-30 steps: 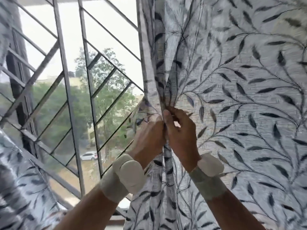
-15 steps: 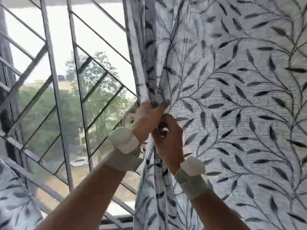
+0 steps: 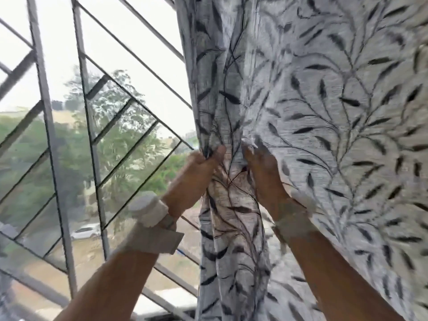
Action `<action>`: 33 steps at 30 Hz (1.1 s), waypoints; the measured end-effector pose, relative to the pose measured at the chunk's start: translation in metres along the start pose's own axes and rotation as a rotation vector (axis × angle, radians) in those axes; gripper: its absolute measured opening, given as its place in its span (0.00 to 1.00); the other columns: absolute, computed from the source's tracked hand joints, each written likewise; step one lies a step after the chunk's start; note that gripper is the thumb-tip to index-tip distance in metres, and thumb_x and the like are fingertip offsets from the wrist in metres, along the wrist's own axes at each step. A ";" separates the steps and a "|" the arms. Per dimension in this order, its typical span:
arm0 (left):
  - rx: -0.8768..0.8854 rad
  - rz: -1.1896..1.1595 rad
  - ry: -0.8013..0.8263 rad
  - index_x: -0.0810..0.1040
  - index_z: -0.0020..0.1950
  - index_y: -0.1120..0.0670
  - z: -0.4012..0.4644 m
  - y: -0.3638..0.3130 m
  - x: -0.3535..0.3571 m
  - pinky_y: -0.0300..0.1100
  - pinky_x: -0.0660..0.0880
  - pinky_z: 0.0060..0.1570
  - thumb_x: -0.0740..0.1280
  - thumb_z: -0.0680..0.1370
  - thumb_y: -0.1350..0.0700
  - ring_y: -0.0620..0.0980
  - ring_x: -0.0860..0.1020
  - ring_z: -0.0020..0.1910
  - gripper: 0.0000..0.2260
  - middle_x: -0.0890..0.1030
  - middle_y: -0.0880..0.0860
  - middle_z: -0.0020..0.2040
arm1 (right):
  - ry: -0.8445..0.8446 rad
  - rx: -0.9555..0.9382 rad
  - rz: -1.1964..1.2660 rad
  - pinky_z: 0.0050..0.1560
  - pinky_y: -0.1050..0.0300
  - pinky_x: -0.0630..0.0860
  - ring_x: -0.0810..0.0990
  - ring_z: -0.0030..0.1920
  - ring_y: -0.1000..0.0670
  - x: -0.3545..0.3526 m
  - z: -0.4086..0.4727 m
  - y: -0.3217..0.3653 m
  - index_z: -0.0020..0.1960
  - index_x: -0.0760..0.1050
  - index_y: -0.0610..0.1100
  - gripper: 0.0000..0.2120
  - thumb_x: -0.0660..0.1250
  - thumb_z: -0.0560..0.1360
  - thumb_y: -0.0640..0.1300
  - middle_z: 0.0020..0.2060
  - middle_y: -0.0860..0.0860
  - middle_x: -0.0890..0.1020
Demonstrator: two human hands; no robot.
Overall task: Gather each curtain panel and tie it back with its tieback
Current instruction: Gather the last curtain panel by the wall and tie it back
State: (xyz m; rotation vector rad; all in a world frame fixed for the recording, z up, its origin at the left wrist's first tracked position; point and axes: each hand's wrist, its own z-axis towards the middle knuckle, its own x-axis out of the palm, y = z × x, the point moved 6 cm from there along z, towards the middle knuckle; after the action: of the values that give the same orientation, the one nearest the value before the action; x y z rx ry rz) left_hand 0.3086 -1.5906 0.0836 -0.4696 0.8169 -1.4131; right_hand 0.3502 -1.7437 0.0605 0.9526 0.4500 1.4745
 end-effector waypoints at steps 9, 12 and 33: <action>-0.016 0.134 -0.194 0.64 0.29 0.54 0.022 0.025 -0.013 0.37 0.62 0.22 0.64 0.79 0.51 0.47 0.65 0.20 0.20 0.67 0.48 0.21 | -0.396 -0.622 -0.501 0.36 0.58 0.73 0.79 0.34 0.58 -0.001 -0.050 0.045 0.42 0.75 0.50 0.07 0.65 0.79 0.47 0.33 0.56 0.80; 0.117 0.380 -0.218 0.63 0.28 0.52 0.020 0.018 -0.014 0.34 0.59 0.18 0.61 0.81 0.54 0.46 0.65 0.22 0.20 0.68 0.50 0.25 | -0.275 -0.653 -0.647 0.37 0.64 0.71 0.75 0.33 0.64 0.022 -0.066 0.049 0.48 0.71 0.45 0.05 0.68 0.77 0.43 0.33 0.59 0.75; 0.215 0.754 0.080 0.77 0.47 0.56 -0.042 0.045 0.033 0.43 0.74 0.30 0.61 0.78 0.61 0.49 0.79 0.30 0.06 0.82 0.54 0.38 | 0.087 -0.551 -0.526 0.49 0.70 0.77 0.79 0.43 0.60 0.031 -0.048 0.009 0.52 0.81 0.41 0.08 0.71 0.73 0.38 0.49 0.48 0.82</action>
State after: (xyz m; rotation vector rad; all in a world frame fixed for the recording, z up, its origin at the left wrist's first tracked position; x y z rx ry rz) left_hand 0.3067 -1.6088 0.0158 0.0725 0.7799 -0.8012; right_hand 0.3105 -1.7032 0.0478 0.2971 0.2989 1.0692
